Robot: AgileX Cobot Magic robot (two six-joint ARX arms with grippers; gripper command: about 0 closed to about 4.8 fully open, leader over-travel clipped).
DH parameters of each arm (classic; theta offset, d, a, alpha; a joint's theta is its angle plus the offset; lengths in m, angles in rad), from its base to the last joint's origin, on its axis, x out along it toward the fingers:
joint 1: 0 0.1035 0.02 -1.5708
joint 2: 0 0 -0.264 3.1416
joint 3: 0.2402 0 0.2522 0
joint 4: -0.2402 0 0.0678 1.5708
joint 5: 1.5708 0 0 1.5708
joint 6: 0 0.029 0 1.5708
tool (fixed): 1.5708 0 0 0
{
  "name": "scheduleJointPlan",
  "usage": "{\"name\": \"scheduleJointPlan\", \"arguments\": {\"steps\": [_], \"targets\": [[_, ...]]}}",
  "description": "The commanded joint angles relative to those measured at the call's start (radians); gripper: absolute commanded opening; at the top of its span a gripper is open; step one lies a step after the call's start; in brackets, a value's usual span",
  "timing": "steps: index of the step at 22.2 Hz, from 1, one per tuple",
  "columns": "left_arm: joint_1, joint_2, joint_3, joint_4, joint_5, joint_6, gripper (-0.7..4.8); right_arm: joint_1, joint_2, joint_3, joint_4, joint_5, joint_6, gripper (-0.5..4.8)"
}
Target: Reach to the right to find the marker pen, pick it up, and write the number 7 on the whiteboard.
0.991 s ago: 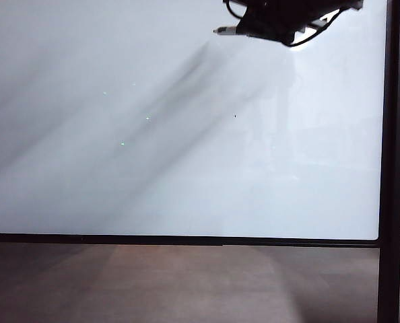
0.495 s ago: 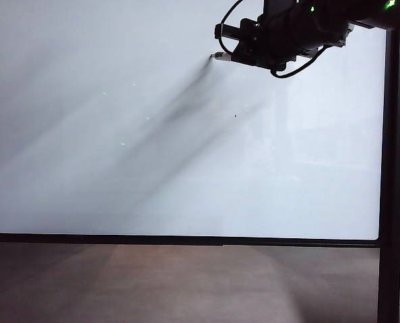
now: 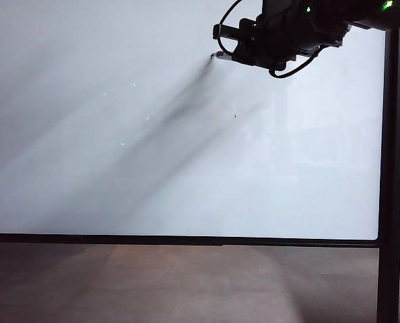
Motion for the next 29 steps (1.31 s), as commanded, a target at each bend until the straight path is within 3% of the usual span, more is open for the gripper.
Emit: {"name": "scheduleJointPlan", "arguments": {"steps": [1,13,29], "targets": [[0.0,-0.003,0.002,0.012,0.004,-0.002,-0.05,-0.003,-0.012,0.008,-0.016,0.069,0.001,-0.01],[0.0,-0.003,0.002,0.012,0.004,-0.002,-0.05,-0.003,-0.027,0.006,-0.095,0.229,0.002,-0.01],[0.0,-0.003,0.002,0.013,0.004,0.0,-0.05,-0.003,-0.042,0.006,-0.203,0.159,0.002,-0.01]]}}
